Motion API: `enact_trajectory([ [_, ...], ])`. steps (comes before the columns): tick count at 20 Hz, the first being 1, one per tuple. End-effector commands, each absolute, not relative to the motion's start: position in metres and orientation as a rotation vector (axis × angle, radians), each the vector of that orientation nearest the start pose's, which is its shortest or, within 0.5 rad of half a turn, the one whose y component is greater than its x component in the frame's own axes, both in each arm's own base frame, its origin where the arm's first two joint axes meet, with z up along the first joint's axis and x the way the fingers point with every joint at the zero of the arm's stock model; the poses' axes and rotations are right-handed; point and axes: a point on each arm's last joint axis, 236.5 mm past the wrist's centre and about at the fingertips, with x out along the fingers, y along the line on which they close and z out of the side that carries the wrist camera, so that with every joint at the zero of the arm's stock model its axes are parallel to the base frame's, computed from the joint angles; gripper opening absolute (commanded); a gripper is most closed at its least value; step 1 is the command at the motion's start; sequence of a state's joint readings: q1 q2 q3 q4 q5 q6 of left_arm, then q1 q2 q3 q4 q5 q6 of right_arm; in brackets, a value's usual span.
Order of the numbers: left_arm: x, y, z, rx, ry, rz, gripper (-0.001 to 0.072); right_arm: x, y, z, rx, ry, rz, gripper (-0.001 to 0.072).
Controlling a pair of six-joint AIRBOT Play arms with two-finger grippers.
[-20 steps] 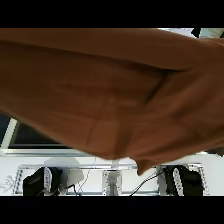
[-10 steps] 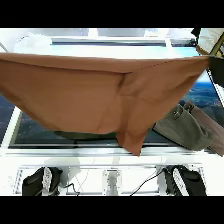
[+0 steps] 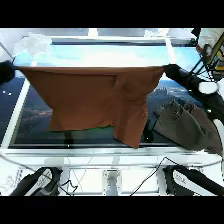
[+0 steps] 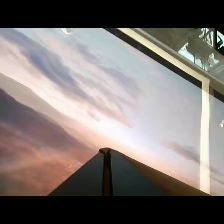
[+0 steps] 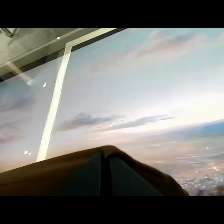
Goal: Fold the shirts.
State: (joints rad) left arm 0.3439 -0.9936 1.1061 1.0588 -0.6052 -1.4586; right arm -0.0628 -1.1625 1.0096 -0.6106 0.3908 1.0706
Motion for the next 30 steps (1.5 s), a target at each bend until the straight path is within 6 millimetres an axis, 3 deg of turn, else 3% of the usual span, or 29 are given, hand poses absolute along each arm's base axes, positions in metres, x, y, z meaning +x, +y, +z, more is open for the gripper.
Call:
enact_trajectory([
  [1,0.497,0.070,0.200,-0.438,0.250,0.117,0.0009,0.521,0.029,0.119,0.426,0.389,0.086,0.0026],
  [3,0.508,0.065,0.236,-0.475,0.137,0.109,0.0009,0.533,0.020,0.165,0.388,0.298,0.095,0.0026],
  [5,0.508,0.051,0.279,-0.426,0.134,0.041,0.0009,0.540,0.020,0.238,0.343,0.176,0.144,0.0026],
  [8,0.481,0.024,0.382,-0.327,0.050,-0.075,0.0009,0.520,0.040,0.348,0.241,0.020,0.259,0.0025],
  [10,0.435,0.008,0.463,-0.241,-0.084,-0.124,0.0009,0.483,0.051,0.404,0.173,-0.056,0.310,0.0025],
  [11,0.400,0.001,0.504,-0.186,-0.169,-0.136,0.0009,0.456,0.051,0.428,0.129,-0.093,0.303,0.0025],
  [13,0.322,-0.005,0.563,-0.054,-0.324,-0.106,0.0009,0.397,0.046,0.466,0.048,-0.144,0.260,0.0026],
  [17,0.175,-0.002,0.620,0.093,-0.546,0.036,0.0009,0.241,0.032,0.551,-0.093,-0.388,0.131,0.0025],
  [20,0.110,-0.013,0.631,0.118,-0.634,0.044,0.0009,0.125,0.036,0.587,-0.140,-0.586,0.093,0.0025],
  [22,0.102,-0.008,0.630,0.103,-0.634,0.067,0.0009,0.074,0.037,0.596,-0.153,-0.673,0.074,0.0025],
  [23,0.107,-0.002,0.626,0.080,-0.613,0.084,0.0009,0.062,0.036,0.597,-0.138,-0.689,0.070,0.0025],
  [25,0.135,0.009,0.606,0.040,-0.504,0.104,0.0009,0.073,0.035,0.588,-0.140,-0.641,0.069,0.0025],
  [26,0.156,0.012,0.590,0.032,-0.418,0.104,0.0009,0.093,0.036,0.576,-0.118,-0.564,0.088,0.0025],
  [28,0.205,0.019,0.544,0.003,-0.204,0.099,0.0010,0.150,0.039,0.533,-0.078,-0.335,0.131,0.0025],
  [30,0.256,0.026,0.483,-0.025,0.040,0.095,0.0009,0.221,0.045,0.464,-0.016,-0.066,0.187,0.0026],
])
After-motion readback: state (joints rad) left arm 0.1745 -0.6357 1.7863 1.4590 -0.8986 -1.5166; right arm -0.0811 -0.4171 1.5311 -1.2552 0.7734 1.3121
